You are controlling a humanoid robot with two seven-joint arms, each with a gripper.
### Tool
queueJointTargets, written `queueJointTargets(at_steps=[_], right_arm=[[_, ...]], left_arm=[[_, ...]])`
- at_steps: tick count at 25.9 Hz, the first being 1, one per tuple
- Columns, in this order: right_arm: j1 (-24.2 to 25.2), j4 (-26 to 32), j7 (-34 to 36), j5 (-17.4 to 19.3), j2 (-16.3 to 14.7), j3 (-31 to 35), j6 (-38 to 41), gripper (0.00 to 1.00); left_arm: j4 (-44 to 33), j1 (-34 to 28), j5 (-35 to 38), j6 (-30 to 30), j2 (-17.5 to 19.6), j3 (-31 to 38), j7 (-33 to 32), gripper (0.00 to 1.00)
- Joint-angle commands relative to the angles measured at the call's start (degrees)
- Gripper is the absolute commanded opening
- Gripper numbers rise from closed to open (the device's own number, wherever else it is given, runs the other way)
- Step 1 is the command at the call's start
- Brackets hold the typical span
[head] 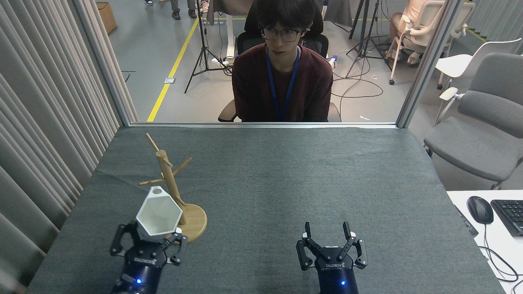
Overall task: Hang cup on storage rack
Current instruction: 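Hook the cup handle onto a peg of the wooden stand with left gripper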
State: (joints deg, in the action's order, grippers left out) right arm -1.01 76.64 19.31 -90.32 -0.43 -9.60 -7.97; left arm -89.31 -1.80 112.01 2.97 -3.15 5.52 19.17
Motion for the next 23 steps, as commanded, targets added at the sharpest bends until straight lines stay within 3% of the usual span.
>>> queueJointTargets(at_steps=[1, 6, 20, 23], right_arm=[[-0.3, -0.1, -0.1, -0.4, 0.3, -0.2, 0.5, 0.98], [-0.4, -0.1, -0.1, -0.5, 0.3, -0.9, 0.5, 0.98], [0.1, 0.0, -0.1, -0.2, 0.0, -0.9, 0.6, 0.98], [0.1, 0.0, -0.1, -0.2, 0.0, -0.8, 0.6, 0.98]], left_arm=[[0.6, 4.7, 8.1, -0.4, 0.5, 5.8, 1.1, 0.53], [5.7, 8.7, 12.5, -3.1, 0.4, 6.3, 1.1, 0.53], [11.8, 10.2, 17.5, -4.7, -1.1, 6.1, 1.2, 0.54], [12.6, 10.2, 17.5, -4.9, -1.2, 5.9, 1.2, 0.58]])
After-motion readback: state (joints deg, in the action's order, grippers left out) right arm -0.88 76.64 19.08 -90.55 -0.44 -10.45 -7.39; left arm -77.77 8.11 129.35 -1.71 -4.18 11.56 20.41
